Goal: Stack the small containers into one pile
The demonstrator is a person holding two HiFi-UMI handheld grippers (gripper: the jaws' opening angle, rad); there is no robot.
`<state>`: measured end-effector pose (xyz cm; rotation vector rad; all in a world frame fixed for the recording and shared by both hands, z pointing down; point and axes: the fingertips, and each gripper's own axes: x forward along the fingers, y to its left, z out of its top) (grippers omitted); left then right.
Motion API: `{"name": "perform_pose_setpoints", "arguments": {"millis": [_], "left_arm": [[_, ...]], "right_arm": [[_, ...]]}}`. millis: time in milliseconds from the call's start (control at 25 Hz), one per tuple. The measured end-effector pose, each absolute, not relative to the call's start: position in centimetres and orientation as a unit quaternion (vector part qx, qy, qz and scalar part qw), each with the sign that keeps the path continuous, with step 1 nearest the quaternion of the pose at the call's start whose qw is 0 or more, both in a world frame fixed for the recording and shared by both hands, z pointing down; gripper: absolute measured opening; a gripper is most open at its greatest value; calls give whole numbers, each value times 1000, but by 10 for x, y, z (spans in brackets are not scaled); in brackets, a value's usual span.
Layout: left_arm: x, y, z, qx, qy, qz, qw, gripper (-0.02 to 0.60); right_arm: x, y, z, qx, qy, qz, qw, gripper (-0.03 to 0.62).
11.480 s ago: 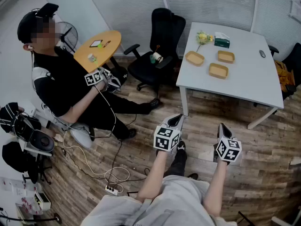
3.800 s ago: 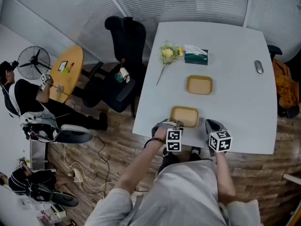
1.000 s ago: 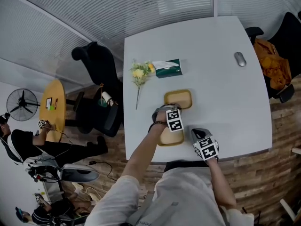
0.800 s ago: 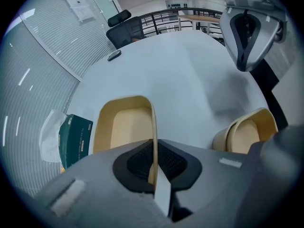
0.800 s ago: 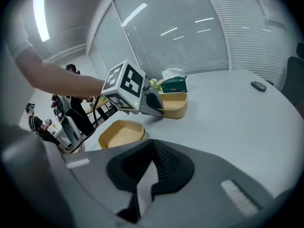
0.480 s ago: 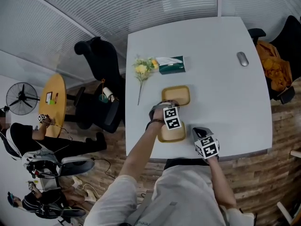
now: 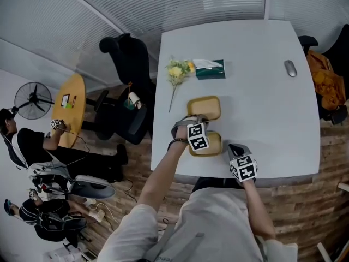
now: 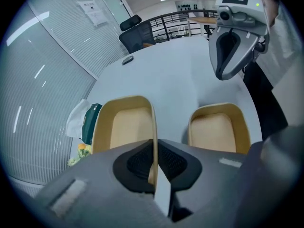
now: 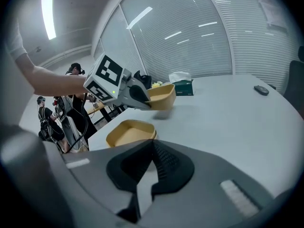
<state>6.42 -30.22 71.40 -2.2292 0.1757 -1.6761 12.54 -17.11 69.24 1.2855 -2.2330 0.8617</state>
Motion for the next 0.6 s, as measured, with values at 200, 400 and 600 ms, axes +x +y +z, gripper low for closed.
{"name": "perform_pose_setpoints", "arguments": {"millis": [200,400,600], "left_arm": [[51,-276,693,-791,74,-583,172,17],[44,-239,690,-796,80,-577,165,17],[36,-205,694,-795,80,-579,161,17]], "right_arm": [[120,-167,685,458,-813,295,206,0],[112,-151,684,441,-824,285,213,0],[116,-146,678,443,-828,271,210,0]]}}
